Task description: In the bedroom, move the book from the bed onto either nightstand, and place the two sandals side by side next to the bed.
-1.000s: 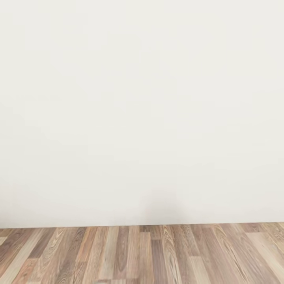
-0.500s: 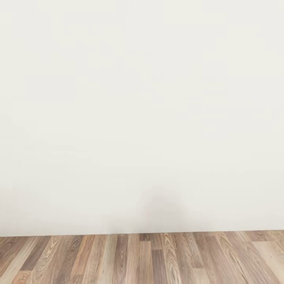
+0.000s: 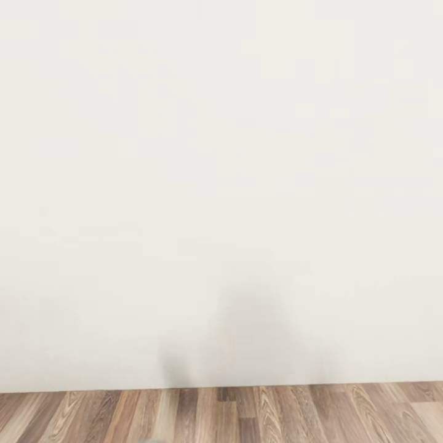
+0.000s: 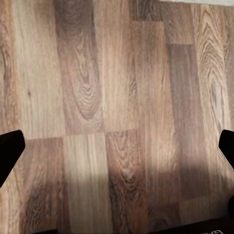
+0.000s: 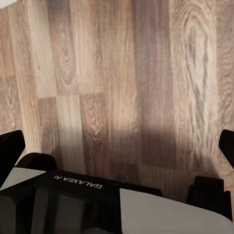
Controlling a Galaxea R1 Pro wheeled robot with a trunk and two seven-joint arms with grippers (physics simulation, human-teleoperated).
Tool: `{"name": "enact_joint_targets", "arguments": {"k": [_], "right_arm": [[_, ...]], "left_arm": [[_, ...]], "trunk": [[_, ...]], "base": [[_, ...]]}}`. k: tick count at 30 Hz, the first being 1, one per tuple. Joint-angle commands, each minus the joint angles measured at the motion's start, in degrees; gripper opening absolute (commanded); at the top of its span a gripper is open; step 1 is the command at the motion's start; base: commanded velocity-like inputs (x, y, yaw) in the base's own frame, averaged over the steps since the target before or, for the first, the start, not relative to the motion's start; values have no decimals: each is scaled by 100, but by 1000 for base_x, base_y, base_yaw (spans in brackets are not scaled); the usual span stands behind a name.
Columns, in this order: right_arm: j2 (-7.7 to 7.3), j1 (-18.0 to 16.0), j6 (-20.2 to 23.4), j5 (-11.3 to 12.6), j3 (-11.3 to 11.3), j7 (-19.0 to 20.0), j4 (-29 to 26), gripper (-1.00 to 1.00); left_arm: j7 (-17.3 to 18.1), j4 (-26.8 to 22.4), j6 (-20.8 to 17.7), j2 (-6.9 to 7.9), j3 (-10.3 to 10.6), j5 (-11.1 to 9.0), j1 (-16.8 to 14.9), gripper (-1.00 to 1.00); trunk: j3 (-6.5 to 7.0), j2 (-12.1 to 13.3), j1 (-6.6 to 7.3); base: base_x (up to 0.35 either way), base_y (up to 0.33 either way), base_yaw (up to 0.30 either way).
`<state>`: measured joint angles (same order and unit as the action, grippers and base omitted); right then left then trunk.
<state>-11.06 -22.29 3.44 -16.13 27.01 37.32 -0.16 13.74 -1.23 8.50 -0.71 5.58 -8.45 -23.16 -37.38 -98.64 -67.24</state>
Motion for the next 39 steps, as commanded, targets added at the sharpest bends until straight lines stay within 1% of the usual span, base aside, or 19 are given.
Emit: {"name": "enact_joint_targets", "arguments": {"k": [1,7,13,39], "right_arm": [[-1,-3,35,-31,50,21,-2,100],[-1,-3,36,-31,50,20,-2,100],[-1,-3,41,-31,50,20,-2,100],[-1,-3,34,-31,50,17,-2,100]], "left_arm": [[15,8,20,0,48,-60,-5,100],[15,9,20,0,47,-60,-5,100],[15,8,20,0,45,-60,-5,100],[15,12,20,0,48,-60,-5,100]], "trunk": [[-5,-2,-3],[-5,-2,-3],[-14,-2,-3],[-77,-2,-3]], "base": [[329,0,0],[329,0,-7],[239,0,-145],[6,0,-280]]}}
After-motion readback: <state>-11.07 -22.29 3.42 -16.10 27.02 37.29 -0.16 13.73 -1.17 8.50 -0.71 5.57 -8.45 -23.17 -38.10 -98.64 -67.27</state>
